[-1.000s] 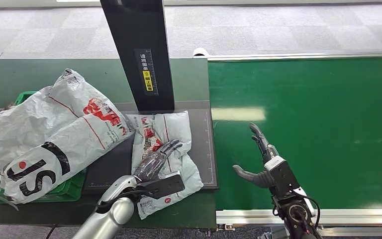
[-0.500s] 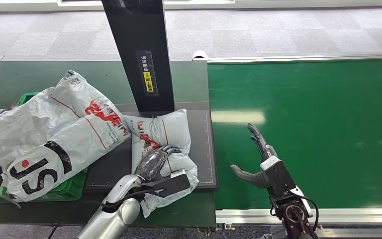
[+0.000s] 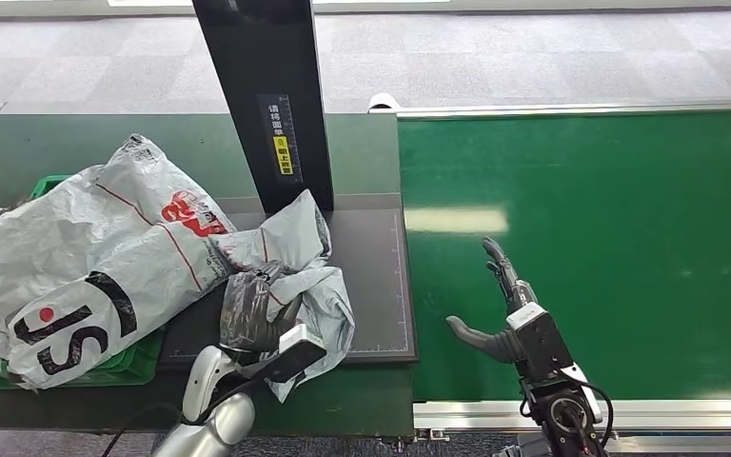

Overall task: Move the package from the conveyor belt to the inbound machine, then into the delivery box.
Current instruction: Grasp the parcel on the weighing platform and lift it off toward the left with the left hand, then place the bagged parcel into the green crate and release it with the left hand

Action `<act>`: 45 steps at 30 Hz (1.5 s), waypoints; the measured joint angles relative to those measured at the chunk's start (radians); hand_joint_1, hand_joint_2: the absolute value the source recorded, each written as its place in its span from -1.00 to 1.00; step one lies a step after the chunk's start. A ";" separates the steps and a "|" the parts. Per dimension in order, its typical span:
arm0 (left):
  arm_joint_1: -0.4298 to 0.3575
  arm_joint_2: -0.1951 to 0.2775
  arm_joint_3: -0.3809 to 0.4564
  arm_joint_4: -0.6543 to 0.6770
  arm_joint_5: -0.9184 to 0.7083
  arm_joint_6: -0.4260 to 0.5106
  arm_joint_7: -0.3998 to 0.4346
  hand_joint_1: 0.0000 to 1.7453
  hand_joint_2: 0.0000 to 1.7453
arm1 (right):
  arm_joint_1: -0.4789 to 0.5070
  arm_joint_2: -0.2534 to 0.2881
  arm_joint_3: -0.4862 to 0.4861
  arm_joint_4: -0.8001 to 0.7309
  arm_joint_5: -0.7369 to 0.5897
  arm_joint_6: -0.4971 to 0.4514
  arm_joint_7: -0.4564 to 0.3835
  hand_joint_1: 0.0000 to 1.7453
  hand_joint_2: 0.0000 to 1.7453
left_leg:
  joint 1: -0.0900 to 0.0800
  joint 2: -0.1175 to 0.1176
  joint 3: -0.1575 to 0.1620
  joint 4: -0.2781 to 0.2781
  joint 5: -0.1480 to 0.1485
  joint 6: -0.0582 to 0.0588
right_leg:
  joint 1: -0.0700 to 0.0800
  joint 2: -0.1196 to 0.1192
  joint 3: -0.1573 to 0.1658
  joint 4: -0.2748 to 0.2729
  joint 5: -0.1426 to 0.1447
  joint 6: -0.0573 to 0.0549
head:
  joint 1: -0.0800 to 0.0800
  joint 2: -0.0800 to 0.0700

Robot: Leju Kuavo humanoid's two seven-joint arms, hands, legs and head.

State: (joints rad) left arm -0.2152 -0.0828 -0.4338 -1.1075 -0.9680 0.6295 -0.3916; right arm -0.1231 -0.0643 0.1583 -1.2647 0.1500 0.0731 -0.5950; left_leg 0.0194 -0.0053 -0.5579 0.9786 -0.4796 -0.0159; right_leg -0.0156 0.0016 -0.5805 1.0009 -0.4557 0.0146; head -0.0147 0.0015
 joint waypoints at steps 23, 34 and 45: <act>0.090 -0.138 0.289 -0.841 -0.108 0.068 -0.303 1.00 1.00 | -0.032 -0.013 0.040 0.026 -0.057 -0.061 -0.024 -1.00 1.00 | 0.000 0.000 -0.006 0.000 0.000 0.000 | 0.000 0.000 -0.006 0.000 0.000 0.000 | 0.000 0.000; -0.009 -0.154 0.588 -0.873 -0.271 0.069 -0.303 1.00 1.00 | 0.051 -0.017 0.040 -0.018 -0.042 -0.105 -0.030 -1.00 1.00 | 0.000 0.000 -0.005 0.000 0.000 0.000 | 0.000 0.000 -0.005 0.000 0.000 0.000 | 0.000 0.000; -0.041 -0.148 0.737 -0.749 -0.335 0.069 -0.213 1.00 1.00 | 0.084 -0.020 0.023 -0.069 -0.022 -0.087 -0.010 -1.00 1.00 | 0.000 0.000 -0.006 0.000 0.000 0.000 | 0.000 0.000 -0.006 0.000 0.000 0.000 | -0.002 0.000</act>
State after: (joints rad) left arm -0.2566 -0.2304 0.3027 -1.8567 -1.3030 0.6980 -0.6043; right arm -0.0387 -0.0848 0.1815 -1.3333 0.1282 -0.0140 -0.6047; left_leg 0.0195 -0.0048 -0.5635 0.9786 -0.4795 -0.0162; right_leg -0.0155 0.0015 -0.5869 1.0011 -0.4557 0.0144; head -0.0168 0.0015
